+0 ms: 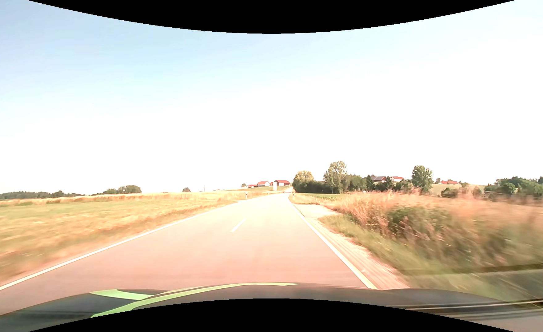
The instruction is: Follow the waypoints while adhering to traffic rules and regulations
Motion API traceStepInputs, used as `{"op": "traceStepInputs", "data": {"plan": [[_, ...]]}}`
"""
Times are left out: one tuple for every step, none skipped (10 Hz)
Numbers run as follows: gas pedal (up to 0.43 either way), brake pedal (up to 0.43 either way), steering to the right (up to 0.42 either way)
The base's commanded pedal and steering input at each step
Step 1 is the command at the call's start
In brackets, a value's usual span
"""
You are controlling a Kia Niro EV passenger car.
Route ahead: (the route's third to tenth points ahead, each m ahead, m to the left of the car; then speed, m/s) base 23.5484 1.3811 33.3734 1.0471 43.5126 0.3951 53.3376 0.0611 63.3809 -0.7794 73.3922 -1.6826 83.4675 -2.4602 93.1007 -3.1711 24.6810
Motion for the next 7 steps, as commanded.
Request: {"op": "traceStepInputs", "data": {"plan": [[0.169, 0.0, 0.01], [0.169, 0.0, 0.01], [0.169, 0.0, 0.01], [0.169, 0.0, 0.01], [0.169, 0.0, 0.01], [0.169, 0.0, 0.009], [0.169, 0.0, 0.009]]}}
